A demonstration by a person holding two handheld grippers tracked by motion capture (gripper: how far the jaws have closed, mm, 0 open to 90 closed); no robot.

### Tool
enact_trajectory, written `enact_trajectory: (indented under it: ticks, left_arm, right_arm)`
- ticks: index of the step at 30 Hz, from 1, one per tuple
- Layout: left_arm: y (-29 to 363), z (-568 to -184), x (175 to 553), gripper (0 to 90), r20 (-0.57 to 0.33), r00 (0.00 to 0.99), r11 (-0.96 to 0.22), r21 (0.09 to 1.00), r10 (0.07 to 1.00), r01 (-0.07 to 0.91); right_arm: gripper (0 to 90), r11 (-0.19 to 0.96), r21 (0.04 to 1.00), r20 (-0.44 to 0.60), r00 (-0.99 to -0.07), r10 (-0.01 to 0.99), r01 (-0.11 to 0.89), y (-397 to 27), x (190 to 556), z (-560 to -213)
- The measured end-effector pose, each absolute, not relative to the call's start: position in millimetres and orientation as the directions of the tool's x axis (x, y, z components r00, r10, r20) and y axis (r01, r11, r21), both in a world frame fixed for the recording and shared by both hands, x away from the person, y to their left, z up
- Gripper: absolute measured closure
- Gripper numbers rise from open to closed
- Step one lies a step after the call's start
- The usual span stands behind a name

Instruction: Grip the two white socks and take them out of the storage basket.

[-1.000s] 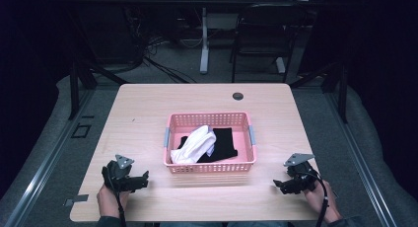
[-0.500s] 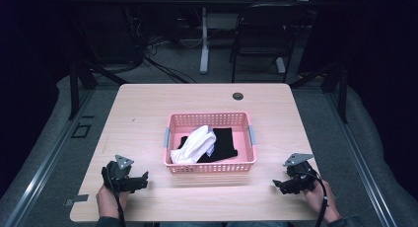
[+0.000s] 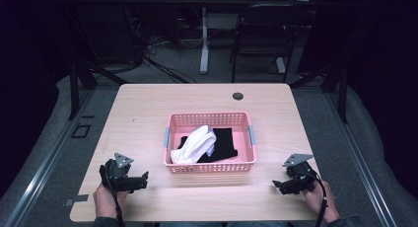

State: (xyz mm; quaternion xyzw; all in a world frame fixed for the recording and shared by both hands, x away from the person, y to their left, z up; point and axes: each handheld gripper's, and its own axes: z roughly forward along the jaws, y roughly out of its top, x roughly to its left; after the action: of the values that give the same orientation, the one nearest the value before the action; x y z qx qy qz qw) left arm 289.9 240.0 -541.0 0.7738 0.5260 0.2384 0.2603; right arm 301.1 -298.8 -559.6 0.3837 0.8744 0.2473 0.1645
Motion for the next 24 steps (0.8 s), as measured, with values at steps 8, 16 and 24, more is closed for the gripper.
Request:
enact_trajectory:
  ticks: [8,16,24]
  left_arm:
    - [239,-525,290,0.2,0.101,0.352,-0.334,0.63,0.93,0.701]
    - [237,-509,299,0.0,0.077,0.358,-0.337,0.562,0.931,0.756]
    - [233,-495,307,0.0,0.051,0.385,-0.341,0.582,0.921,0.738]
  right_arm:
    - [14.5,0.577,0.556,-0.108,-0.636,0.764,0.599,-302,301,-560]
    - [14.5,0.591,0.545,-0.118,-0.643,0.756,0.595,-301,301,-560]
    - [14.5,0.587,0.549,-0.109,-0.645,0.756,0.595,-299,301,-561]
